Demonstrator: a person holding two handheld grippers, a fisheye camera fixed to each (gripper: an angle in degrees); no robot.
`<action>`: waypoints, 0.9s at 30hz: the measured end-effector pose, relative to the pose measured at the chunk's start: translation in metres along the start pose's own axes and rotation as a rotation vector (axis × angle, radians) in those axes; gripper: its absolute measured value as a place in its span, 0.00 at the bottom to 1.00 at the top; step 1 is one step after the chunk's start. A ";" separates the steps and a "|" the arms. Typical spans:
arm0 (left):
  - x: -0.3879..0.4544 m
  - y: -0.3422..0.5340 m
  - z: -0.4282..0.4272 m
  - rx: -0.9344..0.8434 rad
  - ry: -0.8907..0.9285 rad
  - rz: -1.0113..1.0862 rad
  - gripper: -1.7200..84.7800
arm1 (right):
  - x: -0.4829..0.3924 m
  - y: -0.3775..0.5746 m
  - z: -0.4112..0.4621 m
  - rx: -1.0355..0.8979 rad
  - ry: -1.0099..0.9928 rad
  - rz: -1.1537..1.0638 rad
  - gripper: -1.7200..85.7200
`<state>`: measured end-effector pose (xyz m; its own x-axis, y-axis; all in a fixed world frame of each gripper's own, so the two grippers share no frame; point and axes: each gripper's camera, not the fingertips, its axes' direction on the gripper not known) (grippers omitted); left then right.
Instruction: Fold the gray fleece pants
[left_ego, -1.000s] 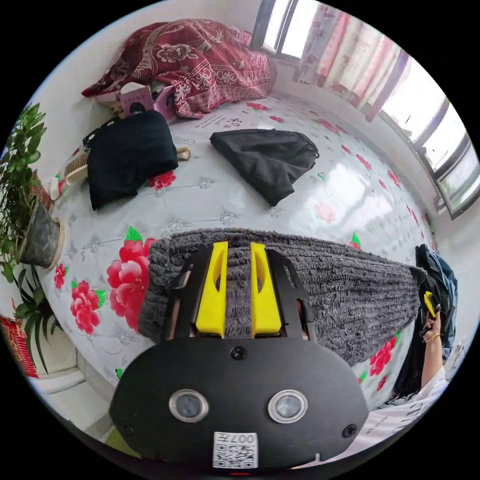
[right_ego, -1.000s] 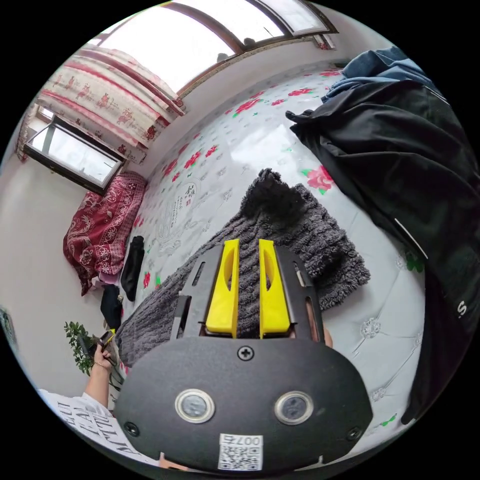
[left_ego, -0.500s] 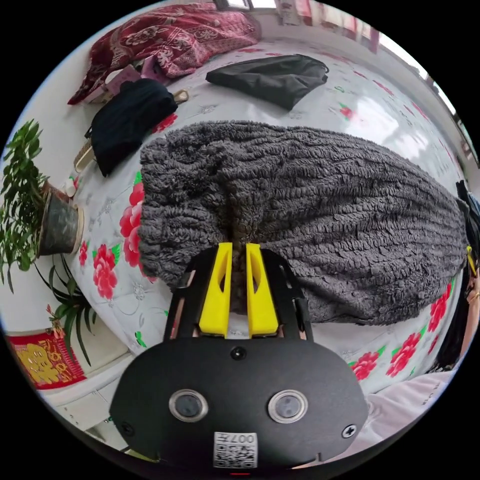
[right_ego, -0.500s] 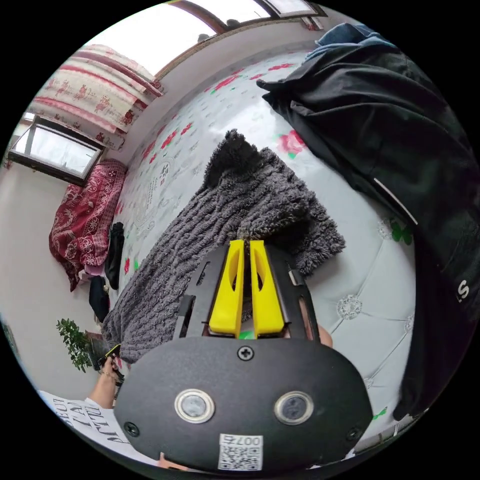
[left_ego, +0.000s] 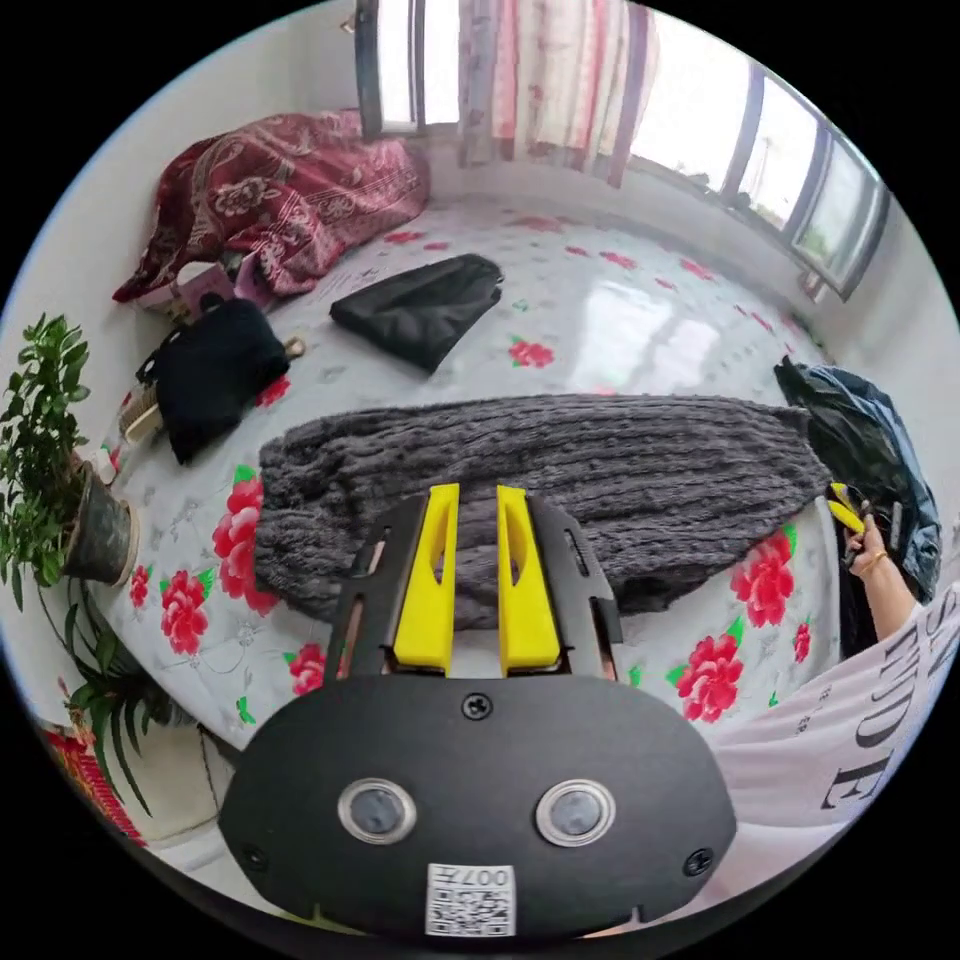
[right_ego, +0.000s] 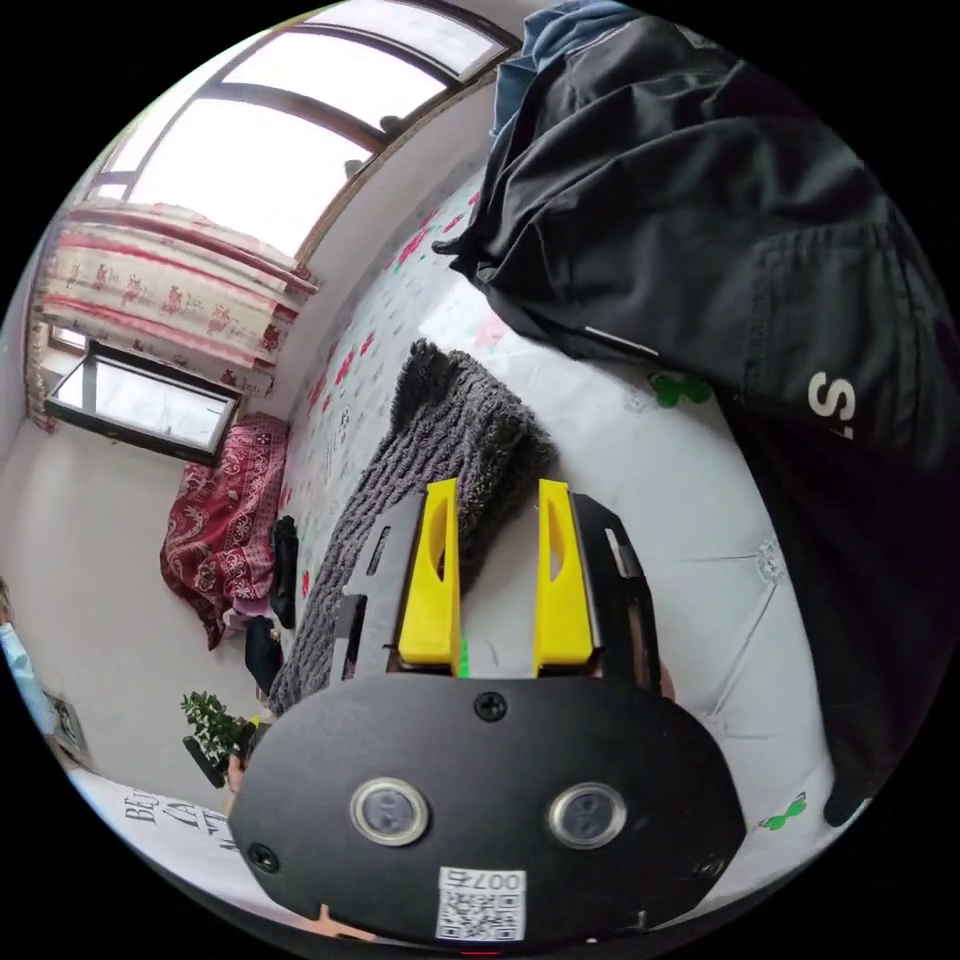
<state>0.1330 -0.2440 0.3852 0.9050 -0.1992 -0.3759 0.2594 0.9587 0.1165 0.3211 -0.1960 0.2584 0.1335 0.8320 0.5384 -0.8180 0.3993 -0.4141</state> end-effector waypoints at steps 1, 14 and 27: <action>0.018 0.000 0.004 0.021 0.106 0.031 0.10 | 0.014 0.000 0.007 -0.015 -0.026 0.039 0.14; 0.050 0.061 0.081 -0.188 0.316 0.107 0.09 | 0.107 -0.019 0.043 -0.034 -0.231 0.289 0.11; -0.068 0.095 0.039 -0.060 0.214 -0.317 0.08 | -0.050 -0.041 0.013 -0.013 -0.072 -0.169 0.07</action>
<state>0.1092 -0.1475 0.4573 0.6905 -0.4465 -0.5691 0.4887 0.8680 -0.0880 0.3410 -0.2587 0.2578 0.2277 0.7231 0.6522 -0.7799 0.5365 -0.3225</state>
